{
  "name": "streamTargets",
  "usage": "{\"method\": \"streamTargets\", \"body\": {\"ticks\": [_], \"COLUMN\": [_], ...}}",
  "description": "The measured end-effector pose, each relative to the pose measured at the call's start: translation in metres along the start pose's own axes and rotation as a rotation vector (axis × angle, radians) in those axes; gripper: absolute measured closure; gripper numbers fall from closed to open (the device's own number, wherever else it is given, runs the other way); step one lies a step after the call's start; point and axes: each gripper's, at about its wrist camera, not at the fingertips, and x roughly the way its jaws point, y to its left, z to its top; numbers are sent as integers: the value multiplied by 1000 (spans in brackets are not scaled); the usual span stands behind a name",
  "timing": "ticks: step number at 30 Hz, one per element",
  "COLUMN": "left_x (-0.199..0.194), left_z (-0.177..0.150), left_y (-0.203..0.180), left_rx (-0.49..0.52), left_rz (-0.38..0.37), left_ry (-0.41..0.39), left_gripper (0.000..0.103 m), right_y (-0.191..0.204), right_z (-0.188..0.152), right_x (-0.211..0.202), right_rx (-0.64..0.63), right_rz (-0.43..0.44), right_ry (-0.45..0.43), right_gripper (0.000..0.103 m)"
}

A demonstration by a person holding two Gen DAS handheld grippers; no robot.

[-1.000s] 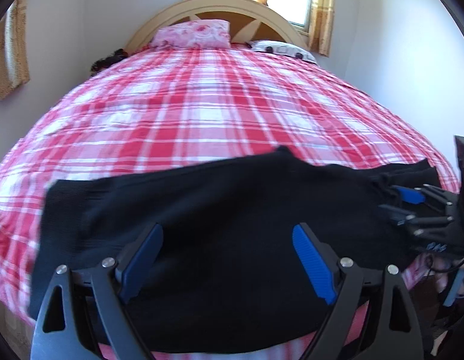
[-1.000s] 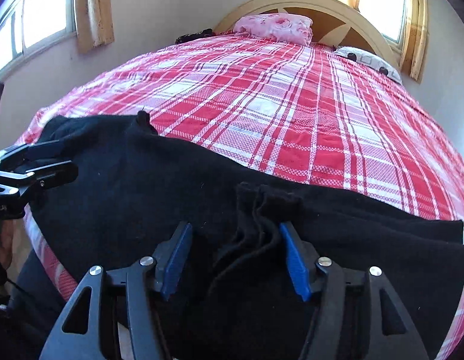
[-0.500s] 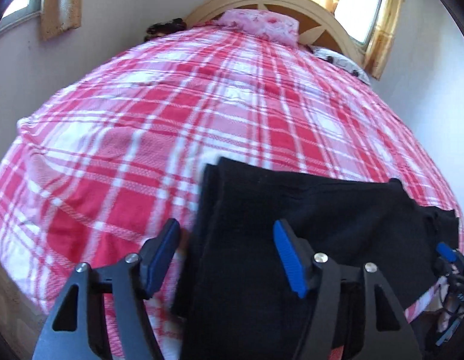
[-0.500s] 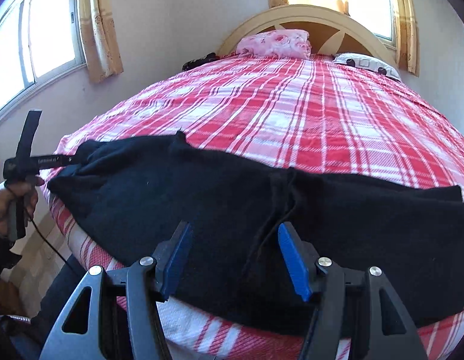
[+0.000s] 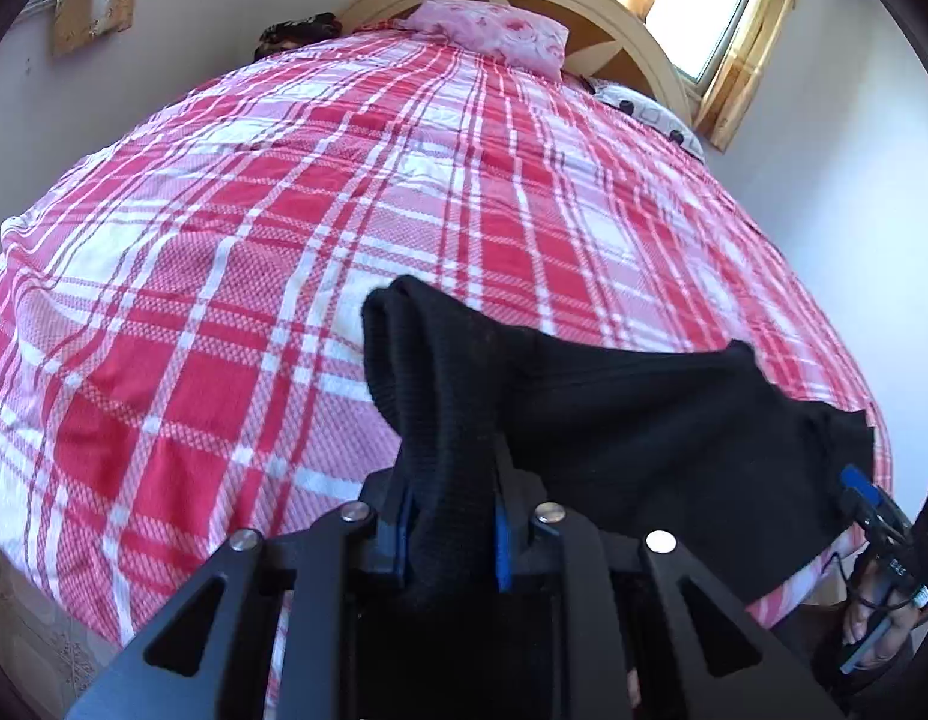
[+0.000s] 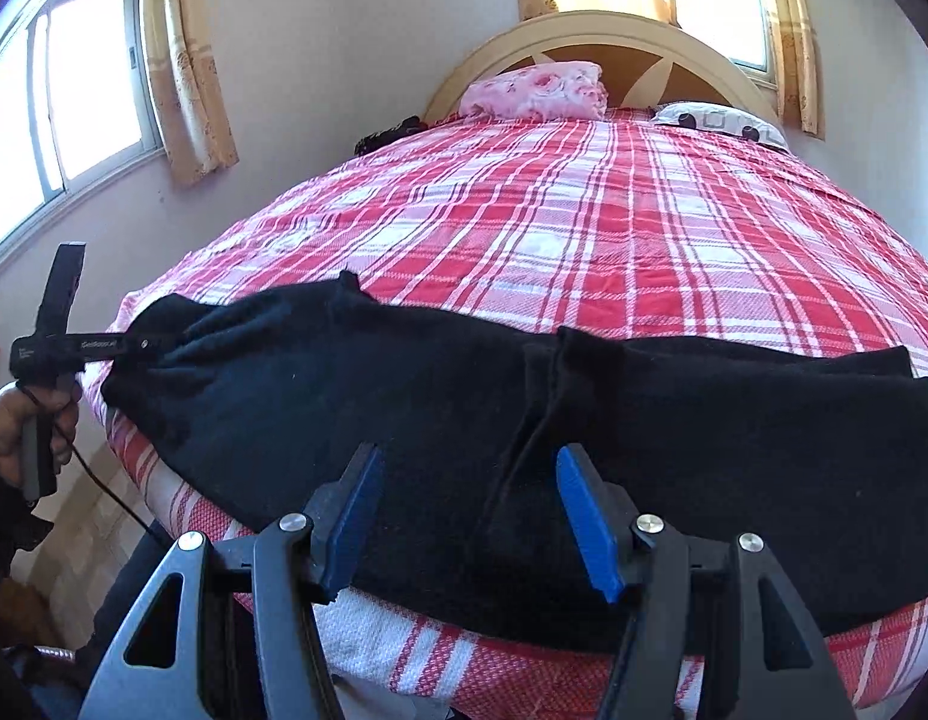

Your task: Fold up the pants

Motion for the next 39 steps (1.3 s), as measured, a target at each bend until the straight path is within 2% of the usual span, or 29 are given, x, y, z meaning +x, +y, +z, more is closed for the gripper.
{"method": "streamTargets", "body": {"ticks": [9, 13, 17, 20, 24, 29, 34, 36, 38, 39], "left_x": [-53, -57, -43, -23, 2, 30, 59, 66, 72, 73], "left_z": [15, 32, 37, 37, 34, 29, 13, 2, -5, -9], "left_y": [-63, -121, -190, -242, -304, -365, -413, -429, -442, -448], "left_rx": [-21, 31, 116, 170, 245, 325, 392, 411, 425, 439], "left_rz": [-237, -349, -427, -470, -494, -493, -470, -482, -488, -496], "left_ry": [-92, -107, -80, -35, 27, 82, 133, 162, 190, 196], "left_gripper": [83, 83, 83, 83, 83, 83, 82, 77, 58, 53], "right_y": [-31, -53, -90, -125, -166, -204, -225, -229, -234, -237], "right_z": [12, 21, 27, 23, 7, -17, -25, -27, -31, -34], "right_x": [-19, -38, -66, -87, -105, -109, -111, -110, -106, -104], "right_rx": [72, 71, 77, 131, 216, 319, 395, 407, 429, 440], "right_rz": [-34, -60, -152, -235, -311, -347, -357, -354, -341, -336], "right_ry": [-47, -54, -78, -92, -115, -108, -133, -134, -127, -124], "right_gripper": [41, 41, 41, 41, 40, 40, 40, 40, 40, 40]}}
